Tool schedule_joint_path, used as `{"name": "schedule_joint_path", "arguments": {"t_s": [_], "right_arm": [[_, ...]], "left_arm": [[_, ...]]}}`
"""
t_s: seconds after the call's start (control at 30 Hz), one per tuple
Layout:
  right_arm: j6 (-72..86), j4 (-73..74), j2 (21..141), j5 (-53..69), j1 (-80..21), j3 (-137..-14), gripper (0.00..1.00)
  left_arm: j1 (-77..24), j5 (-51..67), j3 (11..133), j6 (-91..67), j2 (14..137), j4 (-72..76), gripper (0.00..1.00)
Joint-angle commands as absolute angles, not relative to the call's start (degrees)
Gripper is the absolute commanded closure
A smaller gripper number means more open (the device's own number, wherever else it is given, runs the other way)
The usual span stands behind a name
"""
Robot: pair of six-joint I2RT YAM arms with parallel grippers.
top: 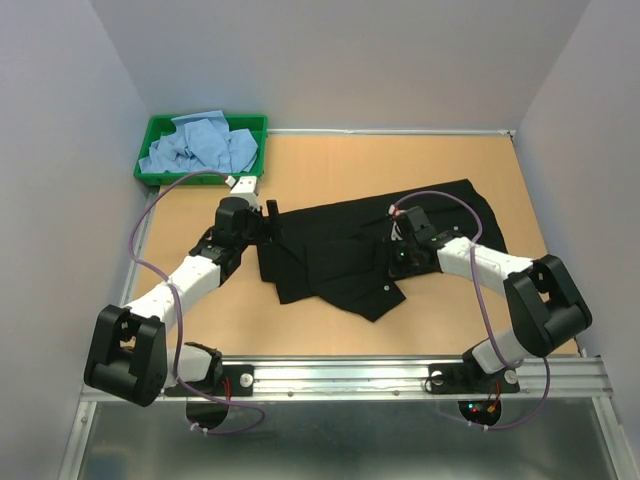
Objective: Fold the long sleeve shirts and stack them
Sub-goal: Fold the shirt
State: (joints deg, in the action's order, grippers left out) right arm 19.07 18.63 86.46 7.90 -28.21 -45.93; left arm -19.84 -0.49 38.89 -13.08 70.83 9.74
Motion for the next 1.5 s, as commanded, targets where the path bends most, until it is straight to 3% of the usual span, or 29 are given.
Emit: {"name": "schedule_joint_path", "arguments": {"t_s": [0.0, 0.23, 0.3, 0.4, 0.5, 0.9, 1.47], "right_arm": [[16.6, 17.9, 83.3, 9.8, -28.7, -45.2, 0.99], [17.0, 19.2, 82.9, 12.2, -28.7, -44.7, 0.97], [17.2, 19.2, 82.7, 12.4, -28.7, -43.9, 0.79], [16.4, 19.2, 82.4, 11.0, -28.7, -44.0, 0.66], [14.6, 19.2, 83.3, 9.3, -28.7, -45.4, 0.47], [7.5, 19.1, 87.3, 14.0, -28.7, -49.6, 0.37], [3.7, 19.1, 90.4, 19.2, -29.5, -52.3, 0.41]], "left_arm": [[-20.4, -0.7, 38.7, -11.9, 69.6, 12.6, 0.09], [-20.6, -1.3, 38.3, -11.4, 69.3, 12.9, 0.09], [-20.7, -1.4, 38.3, -11.3, 69.3, 12.9, 0.09], [-20.7, -1.2, 38.5, -11.2, 69.3, 12.9, 0.09], [-20.9, -1.1, 38.5, -10.9, 69.3, 12.9, 0.09], [-21.4, -1.1, 38.6, -10.5, 69.2, 12.9, 0.09], [-21.7, -0.9, 38.8, -10.5, 68.6, 12.7, 0.09]]}}
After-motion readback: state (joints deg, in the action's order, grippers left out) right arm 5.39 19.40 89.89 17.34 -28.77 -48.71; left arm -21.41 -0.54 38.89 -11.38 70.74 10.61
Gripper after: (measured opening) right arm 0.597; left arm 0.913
